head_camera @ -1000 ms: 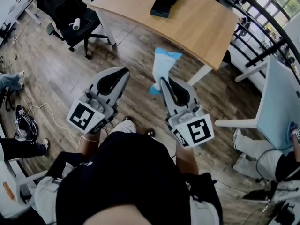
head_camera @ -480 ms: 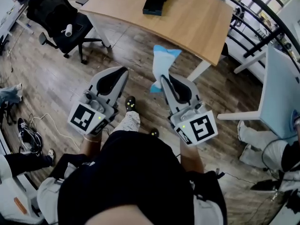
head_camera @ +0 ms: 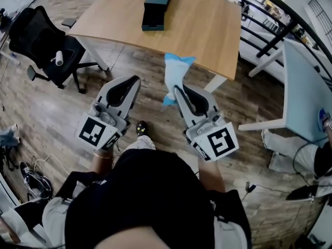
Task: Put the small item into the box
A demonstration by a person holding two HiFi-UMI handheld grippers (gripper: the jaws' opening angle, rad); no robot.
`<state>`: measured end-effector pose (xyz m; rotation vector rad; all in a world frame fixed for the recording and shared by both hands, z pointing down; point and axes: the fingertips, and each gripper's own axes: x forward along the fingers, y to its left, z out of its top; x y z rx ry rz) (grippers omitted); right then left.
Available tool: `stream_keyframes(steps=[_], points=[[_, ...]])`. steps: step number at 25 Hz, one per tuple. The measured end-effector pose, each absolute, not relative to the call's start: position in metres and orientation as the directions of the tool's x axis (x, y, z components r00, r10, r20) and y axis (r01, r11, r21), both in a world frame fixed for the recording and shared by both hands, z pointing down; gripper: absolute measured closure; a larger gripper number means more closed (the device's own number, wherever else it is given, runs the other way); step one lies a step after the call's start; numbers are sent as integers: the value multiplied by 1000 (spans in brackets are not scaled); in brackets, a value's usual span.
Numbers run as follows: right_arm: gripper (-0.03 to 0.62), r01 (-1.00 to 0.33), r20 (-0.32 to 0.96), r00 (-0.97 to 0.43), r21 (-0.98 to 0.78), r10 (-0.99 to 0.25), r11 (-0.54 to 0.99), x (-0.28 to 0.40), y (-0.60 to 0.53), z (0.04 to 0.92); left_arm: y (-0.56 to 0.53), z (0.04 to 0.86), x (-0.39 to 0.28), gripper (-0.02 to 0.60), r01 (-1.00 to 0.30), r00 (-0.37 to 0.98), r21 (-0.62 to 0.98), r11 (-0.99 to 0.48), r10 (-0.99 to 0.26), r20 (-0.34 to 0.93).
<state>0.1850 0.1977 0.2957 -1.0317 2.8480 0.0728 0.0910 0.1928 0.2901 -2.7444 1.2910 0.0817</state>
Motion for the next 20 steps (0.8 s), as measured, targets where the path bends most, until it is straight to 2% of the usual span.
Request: stream_keyframes(steps=[20], points=[[560,-743,-80,-667,12,-740,669,99,85,289,67,286,0,560,-687,725,-30,-726,-681,-99]])
